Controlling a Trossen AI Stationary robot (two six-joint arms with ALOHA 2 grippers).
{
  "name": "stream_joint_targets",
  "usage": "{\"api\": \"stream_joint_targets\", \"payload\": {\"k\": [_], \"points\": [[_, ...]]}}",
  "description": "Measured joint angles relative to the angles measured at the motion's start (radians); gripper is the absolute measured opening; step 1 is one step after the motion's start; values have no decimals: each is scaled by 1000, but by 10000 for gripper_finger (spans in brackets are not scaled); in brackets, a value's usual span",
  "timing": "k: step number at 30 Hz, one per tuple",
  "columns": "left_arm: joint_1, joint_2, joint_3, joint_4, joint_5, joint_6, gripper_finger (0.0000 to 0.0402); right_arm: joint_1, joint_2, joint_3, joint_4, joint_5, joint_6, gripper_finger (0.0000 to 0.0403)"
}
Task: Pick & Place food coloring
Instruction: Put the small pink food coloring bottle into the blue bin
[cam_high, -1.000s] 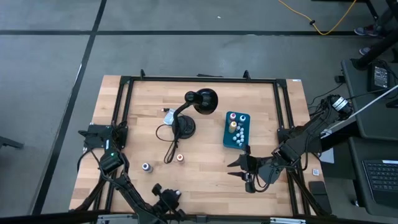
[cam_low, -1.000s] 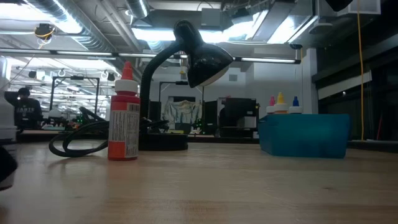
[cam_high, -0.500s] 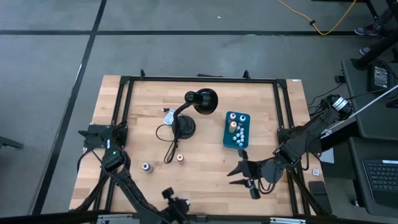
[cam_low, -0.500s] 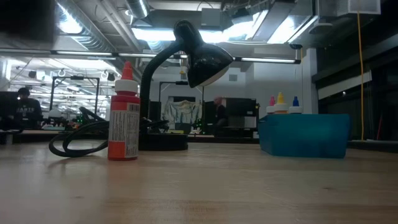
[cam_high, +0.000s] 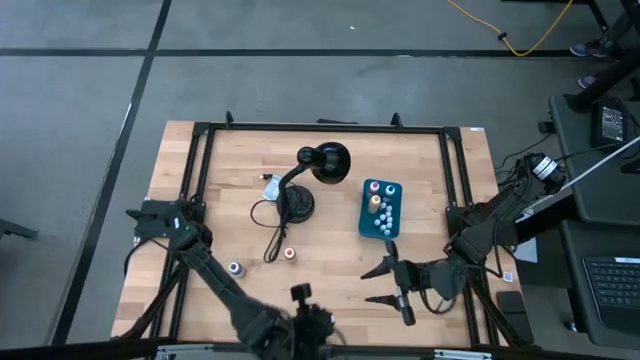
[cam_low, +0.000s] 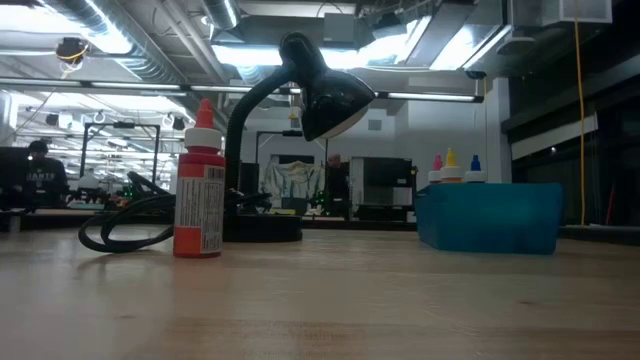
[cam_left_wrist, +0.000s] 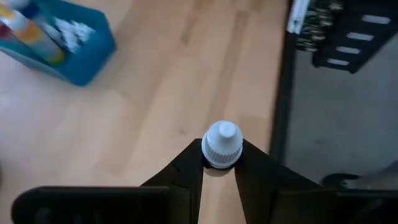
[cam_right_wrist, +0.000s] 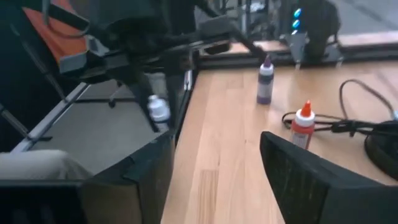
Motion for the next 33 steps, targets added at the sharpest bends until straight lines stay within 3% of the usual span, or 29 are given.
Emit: {"api": "stream_joint_targets", "payload": {"k": [4, 9, 16, 33], "points": [[47, -32, 0, -2, 0, 91, 74, 30, 29, 0, 58, 101, -54, 231], [103, -59, 0, 9, 11, 185, 73, 31, 73, 0, 116, 150, -89, 221], [183, -60, 0, 33, 71, 313, 75, 9, 118, 0, 229, 158, -161, 220], [222, -60, 3, 64, 104, 405, 74, 2, 119, 0, 186, 182, -157, 220]]}}
